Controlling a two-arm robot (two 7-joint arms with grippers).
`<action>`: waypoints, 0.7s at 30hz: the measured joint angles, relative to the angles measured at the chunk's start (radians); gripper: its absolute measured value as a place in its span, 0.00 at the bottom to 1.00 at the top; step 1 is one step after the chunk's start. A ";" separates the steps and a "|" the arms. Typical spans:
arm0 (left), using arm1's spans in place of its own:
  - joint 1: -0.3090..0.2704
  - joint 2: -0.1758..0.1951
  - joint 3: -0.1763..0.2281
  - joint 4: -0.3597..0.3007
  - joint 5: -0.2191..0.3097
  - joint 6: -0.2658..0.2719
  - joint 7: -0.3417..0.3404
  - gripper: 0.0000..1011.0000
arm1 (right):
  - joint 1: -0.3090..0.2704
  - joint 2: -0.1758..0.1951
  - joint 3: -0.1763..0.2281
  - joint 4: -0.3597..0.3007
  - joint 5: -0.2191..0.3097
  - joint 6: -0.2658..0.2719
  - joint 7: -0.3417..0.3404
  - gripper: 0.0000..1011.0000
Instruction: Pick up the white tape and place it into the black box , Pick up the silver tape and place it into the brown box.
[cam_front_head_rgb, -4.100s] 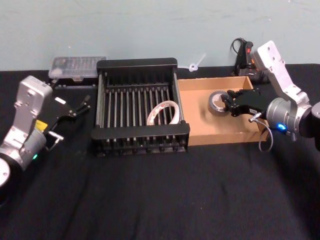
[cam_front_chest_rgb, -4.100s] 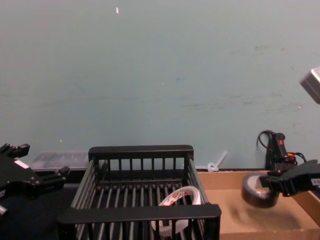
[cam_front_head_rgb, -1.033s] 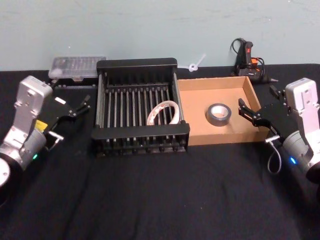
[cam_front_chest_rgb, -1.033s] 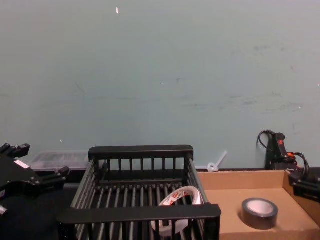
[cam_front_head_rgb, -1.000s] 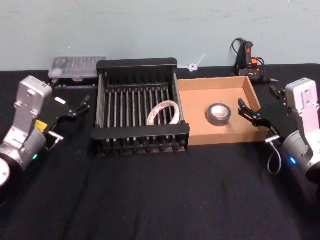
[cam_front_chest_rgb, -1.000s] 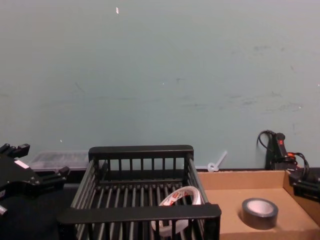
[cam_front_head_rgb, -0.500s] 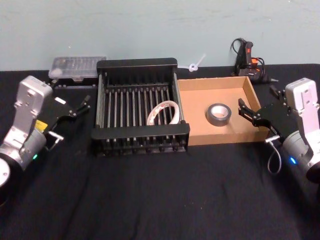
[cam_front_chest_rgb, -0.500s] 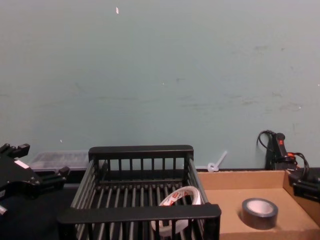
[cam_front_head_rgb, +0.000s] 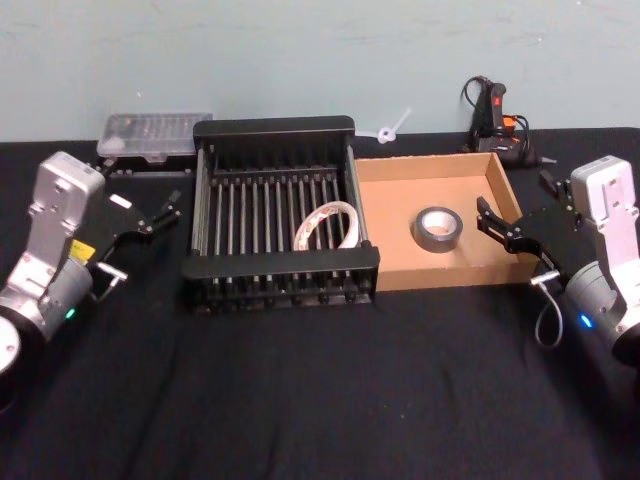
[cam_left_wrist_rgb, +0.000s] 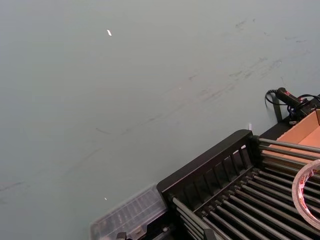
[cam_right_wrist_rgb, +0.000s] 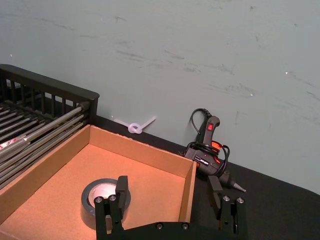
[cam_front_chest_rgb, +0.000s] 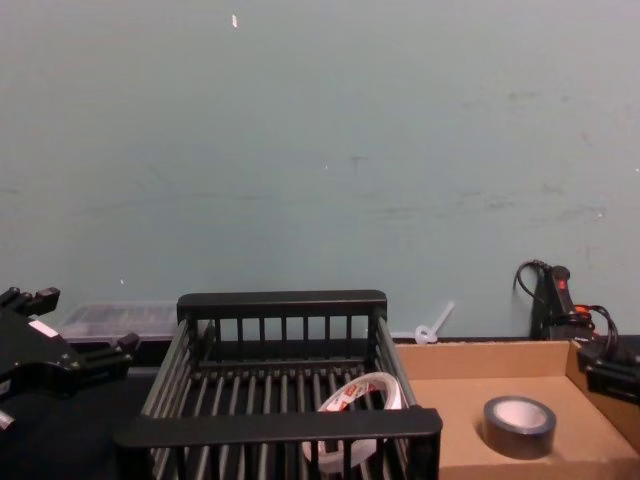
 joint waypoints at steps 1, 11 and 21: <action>0.000 0.000 0.000 0.000 0.000 0.000 0.000 0.99 | 0.000 0.000 0.000 0.000 0.000 0.000 0.000 0.99; 0.000 0.000 0.000 0.000 0.000 0.000 0.000 0.99 | 0.000 0.000 0.000 0.000 0.000 0.000 0.000 0.99; 0.000 0.000 0.000 0.000 0.000 0.000 0.000 0.99 | 0.000 0.000 0.000 0.000 0.000 0.000 0.000 0.99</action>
